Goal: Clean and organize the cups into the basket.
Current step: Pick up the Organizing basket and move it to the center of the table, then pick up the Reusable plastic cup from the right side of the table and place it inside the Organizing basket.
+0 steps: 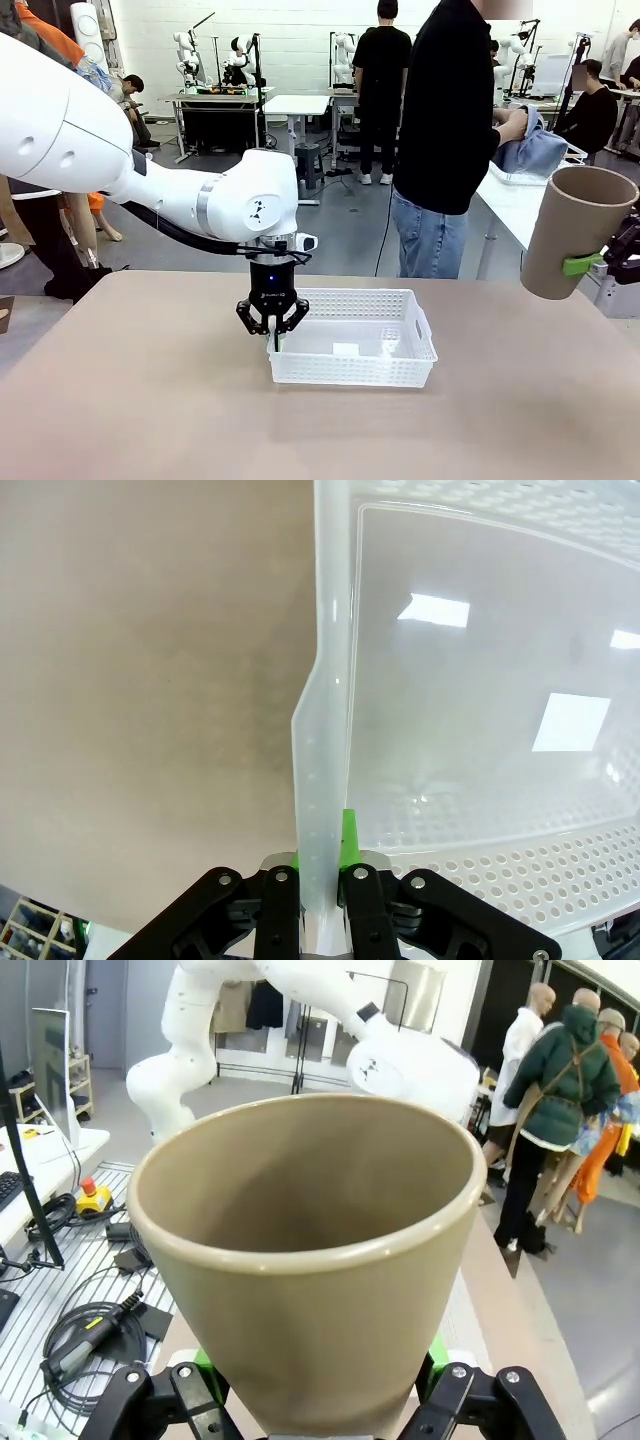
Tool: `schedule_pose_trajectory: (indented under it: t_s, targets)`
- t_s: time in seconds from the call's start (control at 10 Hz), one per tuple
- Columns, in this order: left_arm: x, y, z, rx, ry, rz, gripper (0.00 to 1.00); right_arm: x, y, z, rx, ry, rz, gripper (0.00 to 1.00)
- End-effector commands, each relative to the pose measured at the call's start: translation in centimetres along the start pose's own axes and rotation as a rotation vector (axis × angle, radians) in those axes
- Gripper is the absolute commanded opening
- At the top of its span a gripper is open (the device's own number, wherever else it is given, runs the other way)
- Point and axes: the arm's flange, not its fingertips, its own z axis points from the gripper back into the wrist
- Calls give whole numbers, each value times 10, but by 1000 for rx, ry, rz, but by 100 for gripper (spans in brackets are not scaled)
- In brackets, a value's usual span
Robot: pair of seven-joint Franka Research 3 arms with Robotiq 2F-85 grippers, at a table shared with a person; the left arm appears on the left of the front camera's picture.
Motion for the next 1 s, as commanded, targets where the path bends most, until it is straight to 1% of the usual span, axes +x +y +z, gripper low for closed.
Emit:
schedule_pose_trajectory:
  t_s: [0.0, 0.1, 0.2, 0.4, 0.5, 0.6, 0.7, 0.8, 0.9]
  targets:
    - [-2, -3, 0, 3, 3, -35, 0, -9, -14, -37, 29, 117, -94, 23]
    - [-2, -3, 0, 3, 3, -35, 0, -1, -32, -66, 31, 180, -87, 23]
    - [-2, -3, 0, 3, 3, -35, 0, 9, -65, -108, 16, 300, -107, 23]
    - [-2, -3, 0, 3, 3, -35, 0, 9, -134, -176, -62, 540, -189, 23]
    - [-2, -3, 0, 3, 3, -35, 0, 6, -159, -205, -75, 643, -222, 23]
    - [-2, -3, 0, 3, 3, -35, 0, 3, -180, -235, -102, 784, -241, 23]
    - [-2, -3, 0, 3, 3, -35, 0, -2, -187, -257, -92, 885, -278, 23]
    - [-2, -3, 0, 3, 3, -35, 0, -10, -186, -274, -65, 984, -339, 23]
    - [-2, -3, 0, 3, 3, -35, 0, -15, -182, -288, -47, 1067, -351, 23]
